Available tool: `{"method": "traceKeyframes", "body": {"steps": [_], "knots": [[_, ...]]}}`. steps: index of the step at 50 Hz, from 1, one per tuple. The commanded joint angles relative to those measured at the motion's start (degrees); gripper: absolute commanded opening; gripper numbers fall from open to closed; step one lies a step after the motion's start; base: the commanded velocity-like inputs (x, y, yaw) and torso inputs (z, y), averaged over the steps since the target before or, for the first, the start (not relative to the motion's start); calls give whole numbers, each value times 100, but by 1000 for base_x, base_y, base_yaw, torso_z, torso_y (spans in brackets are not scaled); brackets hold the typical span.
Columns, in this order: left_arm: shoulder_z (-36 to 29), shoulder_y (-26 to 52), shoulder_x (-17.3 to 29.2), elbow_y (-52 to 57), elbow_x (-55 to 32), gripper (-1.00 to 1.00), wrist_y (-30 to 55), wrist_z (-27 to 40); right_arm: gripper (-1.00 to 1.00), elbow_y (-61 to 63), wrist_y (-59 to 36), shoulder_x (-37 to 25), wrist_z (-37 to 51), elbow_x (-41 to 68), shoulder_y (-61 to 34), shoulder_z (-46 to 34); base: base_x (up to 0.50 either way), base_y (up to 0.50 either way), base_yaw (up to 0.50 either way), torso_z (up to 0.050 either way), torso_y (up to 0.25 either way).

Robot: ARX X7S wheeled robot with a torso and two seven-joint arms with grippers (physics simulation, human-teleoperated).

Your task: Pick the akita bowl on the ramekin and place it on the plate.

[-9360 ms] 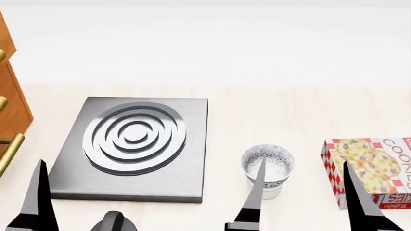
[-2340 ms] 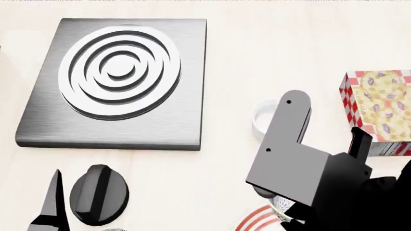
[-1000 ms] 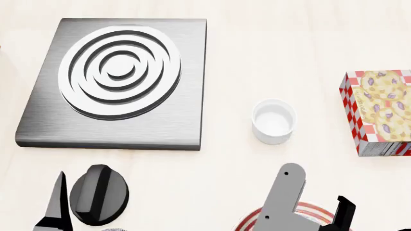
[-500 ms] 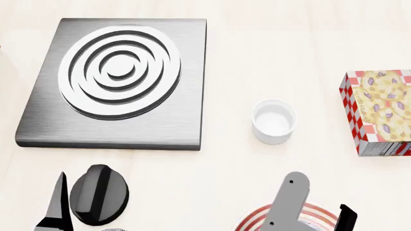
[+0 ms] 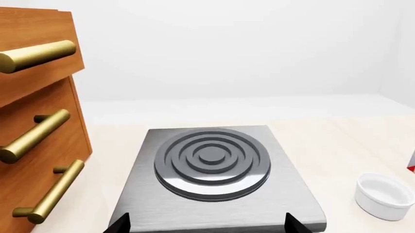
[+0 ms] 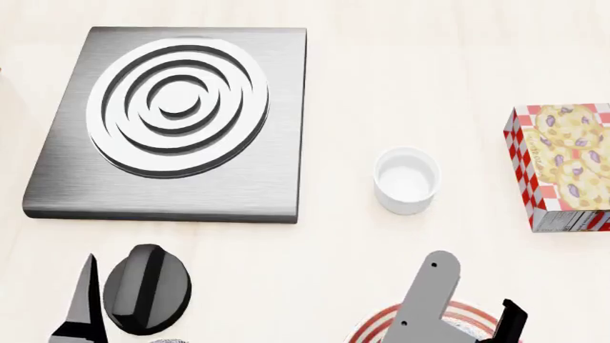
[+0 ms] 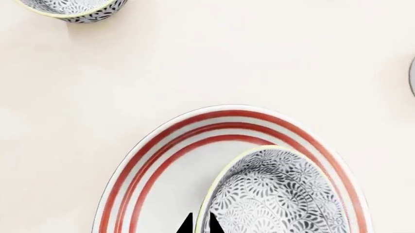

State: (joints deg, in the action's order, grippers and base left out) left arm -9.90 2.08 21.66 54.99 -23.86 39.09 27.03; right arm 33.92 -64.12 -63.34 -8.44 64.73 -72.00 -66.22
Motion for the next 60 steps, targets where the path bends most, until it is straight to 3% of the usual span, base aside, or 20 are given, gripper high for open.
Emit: {"method": "traceKeyframes", "body": {"steps": [1, 30, 31, 50, 60], "knots": [[-19, -131, 22, -66, 28, 100, -455, -160, -100, -93, 332, 72, 26, -211, 263, -32, 0, 0, 0, 0, 0], [-130, -96, 143, -97, -19, 100, -518, -21, -100, -209, 587, 125, 240, -295, 552, -82, 0, 0, 0, 0, 0], [-134, -92, 147, -97, -23, 100, -516, -16, 100, -275, 560, 161, 315, -260, 543, -54, 0, 0, 0, 0, 0], [-211, -81, 205, -139, -64, 100, -575, 39, 100, -254, 693, 189, 451, -315, 566, 4, 0, 0, 0, 0, 0], [-259, -91, 236, -152, -78, 100, -609, 67, 100, -197, 1305, 135, 628, -136, 747, 294, 0, 0, 0, 0, 0]]}}
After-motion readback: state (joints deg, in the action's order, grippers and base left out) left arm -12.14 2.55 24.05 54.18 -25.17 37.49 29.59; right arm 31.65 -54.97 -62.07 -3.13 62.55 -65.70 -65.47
